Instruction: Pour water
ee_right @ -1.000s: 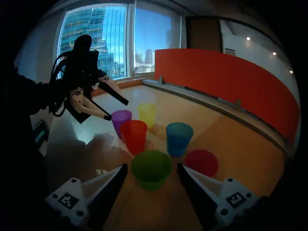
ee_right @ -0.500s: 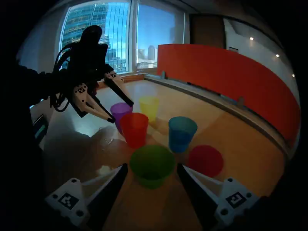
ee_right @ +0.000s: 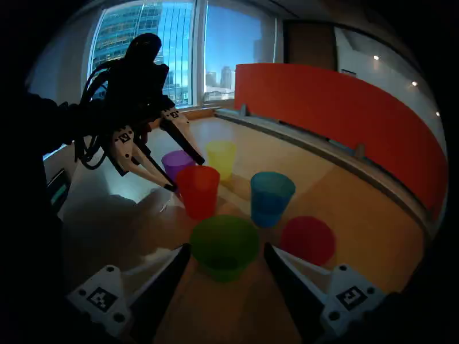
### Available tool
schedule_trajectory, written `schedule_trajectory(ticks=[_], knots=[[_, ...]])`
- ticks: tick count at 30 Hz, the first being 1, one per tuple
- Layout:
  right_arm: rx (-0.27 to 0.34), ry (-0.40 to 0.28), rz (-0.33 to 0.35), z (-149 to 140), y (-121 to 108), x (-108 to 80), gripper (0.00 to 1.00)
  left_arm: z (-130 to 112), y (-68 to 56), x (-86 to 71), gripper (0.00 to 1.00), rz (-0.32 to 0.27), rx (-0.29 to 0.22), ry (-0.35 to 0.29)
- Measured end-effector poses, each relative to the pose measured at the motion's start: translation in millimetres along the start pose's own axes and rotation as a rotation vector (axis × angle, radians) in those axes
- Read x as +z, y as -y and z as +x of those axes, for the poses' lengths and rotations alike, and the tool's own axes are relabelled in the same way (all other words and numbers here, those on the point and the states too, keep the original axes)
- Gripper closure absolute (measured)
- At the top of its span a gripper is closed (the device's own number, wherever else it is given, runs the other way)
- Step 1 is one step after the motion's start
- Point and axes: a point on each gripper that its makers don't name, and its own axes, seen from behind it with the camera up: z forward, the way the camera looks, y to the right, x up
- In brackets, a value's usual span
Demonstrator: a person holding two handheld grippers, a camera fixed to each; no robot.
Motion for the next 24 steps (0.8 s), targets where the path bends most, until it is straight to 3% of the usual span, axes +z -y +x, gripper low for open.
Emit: schedule_trajectory(ticks=[12, 24], knots=[[0.001, 0.005, 0.006, -2.7, 0.7, 7.3, 0.01, 0.8, -2.1, 18.6, 0.05, -0.007, 0.019, 0.029], [-0.006, 0.010, 0.006, -6.1, -0.7, 16.2, 0.01, 2.4, -3.6, 31.0, 0.04, -0.007, 0.005, 0.029]])
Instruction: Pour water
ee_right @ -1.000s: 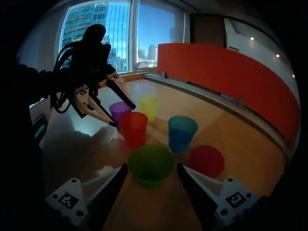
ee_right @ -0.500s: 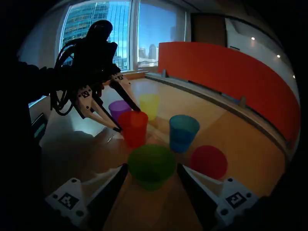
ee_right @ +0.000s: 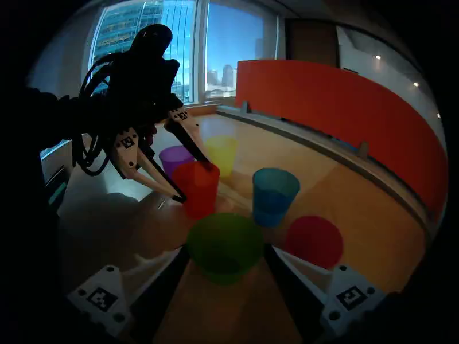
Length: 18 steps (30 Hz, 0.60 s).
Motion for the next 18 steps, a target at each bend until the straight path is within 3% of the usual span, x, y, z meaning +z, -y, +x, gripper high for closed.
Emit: schedule_trajectory(ticks=[13, 18], knots=[[0.001, 0.003, -0.003, -2.5, -1.3, 10.9, 0.01, -1.4, -0.6, 5.3, 0.05, 0.009, 0.004, 0.003], [0.000, -0.003, -0.008, -1.4, -2.4, 13.3, 0.07, -3.1, -1.8, 6.1, 0.10, 0.006, 0.003, 0.006]])
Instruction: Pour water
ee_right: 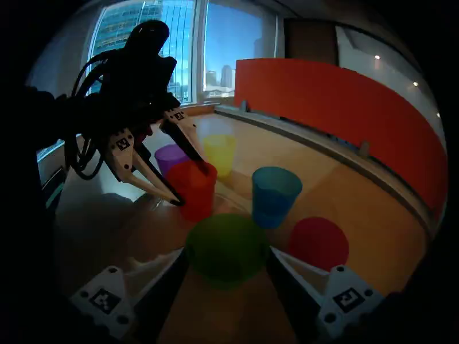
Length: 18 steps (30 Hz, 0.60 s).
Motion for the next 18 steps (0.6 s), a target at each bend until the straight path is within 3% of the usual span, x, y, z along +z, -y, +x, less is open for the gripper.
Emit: schedule_trajectory(ticks=[14, 18], knots=[[-0.012, 0.003, 0.003, -1.3, 1.4, -0.4, 0.07, -1.5, -1.6, -1.0, 0.10, -0.005, 0.003, 0.000], [-0.013, 0.013, 0.009, -4.2, 3.4, -0.8, 0.03, -1.9, -2.4, -1.3, 0.10, -0.006, 0.003, 0.000]])
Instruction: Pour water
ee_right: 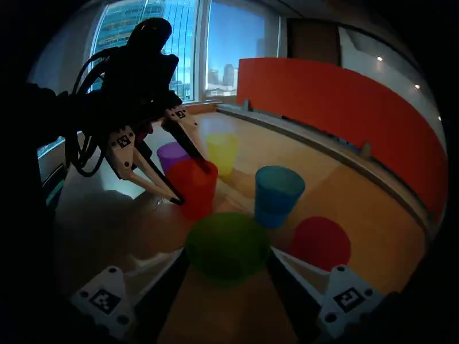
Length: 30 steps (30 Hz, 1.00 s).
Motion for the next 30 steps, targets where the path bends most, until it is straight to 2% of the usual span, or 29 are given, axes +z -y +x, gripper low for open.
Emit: schedule_trajectory(ticks=[2, 17, 23, 30], knots=[[0.001, 0.007, 0.004, -1.2, 1.7, -0.1, 0.00, -0.3, -0.3, -0.1, 0.10, -0.001, 0.000, 0.000], [-0.003, 0.002, -0.013, -0.7, -2.1, -1.4, 0.00, -2.7, -0.7, -0.4, 0.10, 0.003, 0.011, 0.003], [-0.001, 0.001, -0.012, -0.7, -2.3, -2.0, 0.00, -6.7, 0.8, 0.6, 0.03, 0.013, 0.021, 0.015], [-0.002, 0.002, -0.016, -1.6, -3.8, -2.3, 0.00, -4.0, -0.9, -1.8, 0.03, 0.003, 0.010, 0.005]])
